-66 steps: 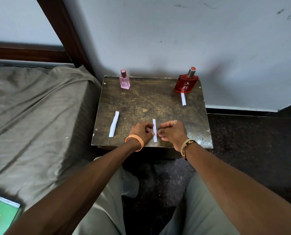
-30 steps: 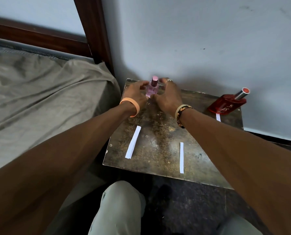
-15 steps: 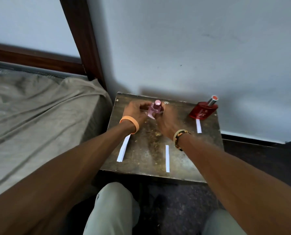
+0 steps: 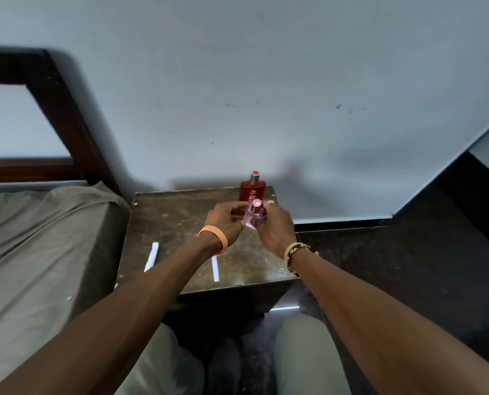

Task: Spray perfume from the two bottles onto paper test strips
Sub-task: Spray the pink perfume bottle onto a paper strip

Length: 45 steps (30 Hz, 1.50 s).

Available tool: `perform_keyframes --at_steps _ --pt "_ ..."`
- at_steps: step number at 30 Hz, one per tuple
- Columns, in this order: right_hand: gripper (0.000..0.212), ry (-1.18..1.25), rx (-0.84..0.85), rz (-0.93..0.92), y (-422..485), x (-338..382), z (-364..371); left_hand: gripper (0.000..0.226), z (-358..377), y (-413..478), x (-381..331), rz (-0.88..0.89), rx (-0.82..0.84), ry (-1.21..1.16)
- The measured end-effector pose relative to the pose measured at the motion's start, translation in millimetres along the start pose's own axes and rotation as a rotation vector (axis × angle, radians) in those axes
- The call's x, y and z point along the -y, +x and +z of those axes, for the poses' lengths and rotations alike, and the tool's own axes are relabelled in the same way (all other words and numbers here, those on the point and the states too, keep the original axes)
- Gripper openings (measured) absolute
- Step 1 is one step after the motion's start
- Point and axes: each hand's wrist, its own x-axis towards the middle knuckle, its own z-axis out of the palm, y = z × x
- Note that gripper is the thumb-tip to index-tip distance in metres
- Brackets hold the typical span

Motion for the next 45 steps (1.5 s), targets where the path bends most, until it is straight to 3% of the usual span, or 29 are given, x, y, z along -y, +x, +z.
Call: perform_keyframes --at_steps 7,23,33,40,45 --pt "0.011 0.016 0.062 0.094 -17 -41 -2 0.046 44 -14 19 -0.053 0.048 -0.003" --pt "0.009 -0.060 0.092 0.194 -15 -85 52 0.064 60 -19 79 -0.116 0.176 0.032" --pt "0.025 -0.054 0.079 0.200 -16 -84 56 0.049 56 -13 70 -0.104 0.084 0.088" --pt "0.029 -0.031 0.091 0.162 -18 -86 46 0.047 53 -14 54 -0.084 0.139 0.167" --pt "0.014 -0.047 0.062 0.136 -18 -85 45 0.040 60 -12 53 -0.010 0.155 0.246"
